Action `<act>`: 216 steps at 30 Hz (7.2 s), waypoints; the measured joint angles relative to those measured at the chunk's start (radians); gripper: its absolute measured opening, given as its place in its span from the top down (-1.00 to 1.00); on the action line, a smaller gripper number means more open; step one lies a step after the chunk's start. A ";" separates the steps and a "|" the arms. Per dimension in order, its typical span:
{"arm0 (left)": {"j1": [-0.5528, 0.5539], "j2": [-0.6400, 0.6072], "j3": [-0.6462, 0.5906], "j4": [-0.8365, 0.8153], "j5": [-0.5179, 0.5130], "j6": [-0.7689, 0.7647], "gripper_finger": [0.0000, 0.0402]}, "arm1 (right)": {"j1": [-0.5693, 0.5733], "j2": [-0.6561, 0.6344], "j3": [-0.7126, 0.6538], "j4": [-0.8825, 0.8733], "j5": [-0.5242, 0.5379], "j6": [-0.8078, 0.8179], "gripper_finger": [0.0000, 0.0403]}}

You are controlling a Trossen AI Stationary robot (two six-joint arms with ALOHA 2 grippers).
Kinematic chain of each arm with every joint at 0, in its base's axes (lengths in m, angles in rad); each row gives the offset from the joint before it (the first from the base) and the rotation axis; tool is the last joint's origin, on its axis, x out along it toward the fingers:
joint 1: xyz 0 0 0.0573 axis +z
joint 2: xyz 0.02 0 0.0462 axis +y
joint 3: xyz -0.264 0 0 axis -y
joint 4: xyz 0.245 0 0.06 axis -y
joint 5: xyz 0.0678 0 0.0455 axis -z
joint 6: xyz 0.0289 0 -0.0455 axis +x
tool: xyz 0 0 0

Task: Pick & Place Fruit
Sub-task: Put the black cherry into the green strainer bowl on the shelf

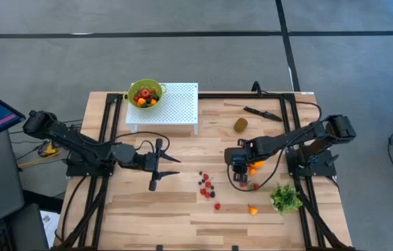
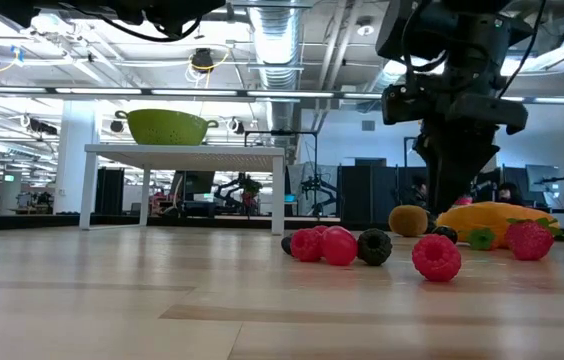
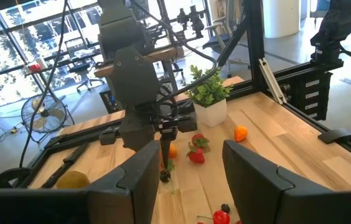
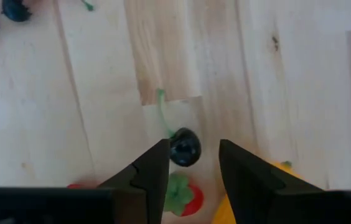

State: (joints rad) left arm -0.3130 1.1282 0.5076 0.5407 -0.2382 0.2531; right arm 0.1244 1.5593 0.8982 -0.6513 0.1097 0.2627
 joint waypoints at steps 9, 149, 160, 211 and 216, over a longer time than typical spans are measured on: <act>0.000 0.000 0.000 0.000 0.000 0.000 0.16 | -0.016 0.000 -0.013 0.015 0.000 -0.012 0.33; 0.127 0.317 0.004 0.551 0.195 0.392 0.96 | -0.099 0.000 -0.009 1.153 -0.371 -0.012 0.49; 0.127 0.317 0.004 0.549 0.194 0.362 0.99 | -0.106 0.000 -0.009 1.153 -0.371 0.000 0.06; 0.382 0.035 -0.039 0.417 -1.046 0.553 0.97 | -0.196 -0.022 -0.009 1.009 -0.381 0.139 -0.36; 0.388 0.035 -0.059 0.420 -1.046 0.526 0.97 | -0.196 -0.022 -0.009 1.009 -0.381 0.139 -0.36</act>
State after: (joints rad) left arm 0.0746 1.1632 0.4482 0.9607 -1.2839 0.7788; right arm -0.0715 1.5375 0.8890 0.3576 -0.2718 0.4015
